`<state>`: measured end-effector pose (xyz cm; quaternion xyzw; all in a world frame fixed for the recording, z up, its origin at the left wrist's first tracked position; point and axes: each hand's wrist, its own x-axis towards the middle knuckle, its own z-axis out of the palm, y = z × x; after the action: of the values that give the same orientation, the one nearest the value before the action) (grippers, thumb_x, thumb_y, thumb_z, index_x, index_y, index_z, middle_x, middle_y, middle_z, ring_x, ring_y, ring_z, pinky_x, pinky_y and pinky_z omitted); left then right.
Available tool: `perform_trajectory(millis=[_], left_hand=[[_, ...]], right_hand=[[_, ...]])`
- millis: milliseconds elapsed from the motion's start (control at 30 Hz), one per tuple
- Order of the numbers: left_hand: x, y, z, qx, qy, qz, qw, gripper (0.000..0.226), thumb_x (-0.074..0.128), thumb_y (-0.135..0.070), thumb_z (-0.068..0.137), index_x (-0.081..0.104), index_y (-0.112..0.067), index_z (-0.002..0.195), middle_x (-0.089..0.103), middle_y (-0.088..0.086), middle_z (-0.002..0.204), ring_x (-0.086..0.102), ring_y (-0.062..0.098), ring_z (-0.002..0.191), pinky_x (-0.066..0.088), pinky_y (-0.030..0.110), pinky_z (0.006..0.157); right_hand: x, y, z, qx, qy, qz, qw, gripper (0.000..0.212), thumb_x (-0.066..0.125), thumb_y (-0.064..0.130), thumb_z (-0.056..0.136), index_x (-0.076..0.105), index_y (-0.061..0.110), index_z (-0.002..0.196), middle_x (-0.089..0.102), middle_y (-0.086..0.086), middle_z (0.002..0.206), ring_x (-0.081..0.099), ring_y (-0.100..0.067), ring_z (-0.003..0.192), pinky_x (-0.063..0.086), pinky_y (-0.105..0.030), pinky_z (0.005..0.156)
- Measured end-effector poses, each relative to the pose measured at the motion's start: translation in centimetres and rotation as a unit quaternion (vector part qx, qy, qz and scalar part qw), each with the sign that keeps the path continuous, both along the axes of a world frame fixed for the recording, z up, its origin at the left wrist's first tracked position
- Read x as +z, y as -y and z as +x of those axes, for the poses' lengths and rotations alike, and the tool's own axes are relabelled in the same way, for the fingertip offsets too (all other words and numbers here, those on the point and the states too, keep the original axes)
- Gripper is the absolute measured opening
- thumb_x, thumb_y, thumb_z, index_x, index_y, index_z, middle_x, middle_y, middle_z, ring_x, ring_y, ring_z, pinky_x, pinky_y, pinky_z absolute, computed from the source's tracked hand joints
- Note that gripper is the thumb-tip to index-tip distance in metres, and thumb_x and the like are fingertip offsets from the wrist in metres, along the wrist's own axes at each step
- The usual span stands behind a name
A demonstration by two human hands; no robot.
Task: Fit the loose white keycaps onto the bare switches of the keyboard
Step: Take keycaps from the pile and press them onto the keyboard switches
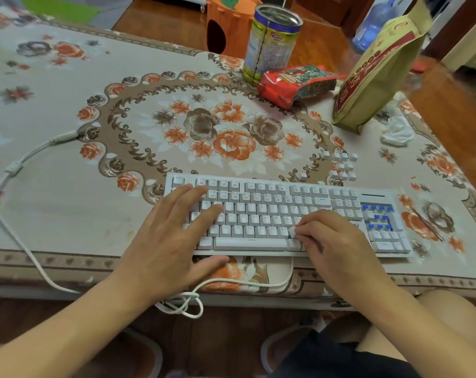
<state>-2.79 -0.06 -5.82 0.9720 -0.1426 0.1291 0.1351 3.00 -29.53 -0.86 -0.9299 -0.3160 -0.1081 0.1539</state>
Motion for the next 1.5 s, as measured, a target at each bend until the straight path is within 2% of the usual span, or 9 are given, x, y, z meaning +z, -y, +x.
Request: perform_trajectory(millis=[100,167,500,833,1000,1133,1267,1367,1500], left_hand=[[0.1,0.0,0.0,0.001,0.002,-0.001,1.000,0.082,0.054,-0.074,0.085,0.055,-0.017,0.144,0.038,0.013,0.156,0.032,0.037,0.147,0.031,0.052,0.118],[0.1,0.0,-0.1,0.002,0.003,-0.001,1.000,0.082,0.053,-0.074,0.085,0.055,-0.017,0.145,0.038,0.013,0.157,0.032,0.036,0.147,0.030,0.052,0.118],[0.2,0.1,0.0,0.000,0.002,0.004,1.000,0.082,0.053,-0.074,0.085,0.055,-0.017,0.144,0.038,0.013,0.156,0.032,0.036,0.147,0.027,0.049,0.119],[0.2,0.1,0.0,-0.003,0.007,0.001,1.000,0.082,0.053,-0.073,0.086,0.055,-0.016,0.144,0.039,0.014,0.156,0.033,0.038,0.146,0.029,0.051,0.118],[0.1,0.1,0.0,-0.003,0.001,-0.002,1.000,0.082,0.053,-0.074,0.085,0.055,-0.017,0.144,0.038,0.013,0.157,0.032,0.037,0.148,0.030,0.053,0.119],[0.1,0.1,0.0,-0.007,0.006,-0.013,1.000,0.079,0.056,-0.072,0.085,0.057,-0.017,0.142,0.039,0.013,0.157,0.033,0.037,0.147,0.030,0.052,0.119],[0.0,0.0,-0.1,-0.008,0.005,-0.017,1.000,0.079,0.058,-0.071,0.085,0.059,-0.016,0.141,0.040,0.013,0.156,0.034,0.036,0.147,0.030,0.051,0.119],[0.0,0.0,-0.1,-0.009,0.004,-0.016,1.000,0.079,0.059,-0.071,0.085,0.058,-0.016,0.142,0.040,0.012,0.156,0.034,0.036,0.147,0.031,0.051,0.118],[-0.2,0.0,0.0,-0.010,0.007,-0.019,1.000,0.079,0.059,-0.071,0.085,0.059,-0.016,0.141,0.041,0.013,0.155,0.035,0.038,0.146,0.034,0.055,0.117]], right_hand=[[0.2,-0.3,-0.3,0.020,0.033,-0.043,0.998,0.004,0.070,0.004,0.085,0.072,0.005,0.089,0.066,-0.004,0.091,0.061,-0.022,0.081,0.054,-0.033,0.069],[0.4,-0.6,-0.4,0.025,0.042,-0.058,0.997,0.002,0.069,0.004,0.086,0.069,0.004,0.088,0.064,-0.005,0.089,0.058,-0.024,0.078,0.051,-0.037,0.064],[0.0,-1.4,-0.9,-0.039,0.041,-0.034,0.998,0.005,0.065,0.008,0.089,0.065,0.008,0.084,0.058,-0.003,0.084,0.053,-0.023,0.076,0.048,-0.037,0.063],[0.3,-1.9,-1.8,-0.047,0.049,-0.049,0.997,0.017,0.060,0.017,0.094,0.070,0.010,0.082,0.060,0.000,0.085,0.052,-0.021,0.078,0.047,-0.037,0.068],[-0.7,-2.8,-1.5,-0.059,0.070,-0.034,0.995,0.025,0.052,0.015,0.094,0.065,0.008,0.074,0.055,-0.003,0.078,0.047,-0.023,0.074,0.044,-0.039,0.066],[-1.4,-2.9,-1.5,-0.095,0.069,0.004,0.993,0.023,0.054,0.013,0.093,0.059,0.008,0.071,0.051,-0.002,0.076,0.043,-0.022,0.073,0.040,-0.038,0.067],[-1.4,-2.8,-1.8,-0.103,0.050,0.014,0.993,0.018,0.058,0.013,0.093,0.060,0.009,0.075,0.053,0.000,0.080,0.044,-0.020,0.076,0.039,-0.035,0.072],[-0.5,-2.3,-2.3,-0.077,0.029,-0.019,0.996,0.015,0.060,0.017,0.094,0.067,0.013,0.080,0.056,0.003,0.085,0.047,-0.017,0.081,0.039,-0.030,0.078],[3.2,-1.6,0.7,-0.094,-0.107,-0.053,0.988,0.034,0.052,0.030,0.098,0.072,0.018,0.074,0.061,0.008,0.080,0.051,-0.016,0.084,0.043,-0.035,0.076]])
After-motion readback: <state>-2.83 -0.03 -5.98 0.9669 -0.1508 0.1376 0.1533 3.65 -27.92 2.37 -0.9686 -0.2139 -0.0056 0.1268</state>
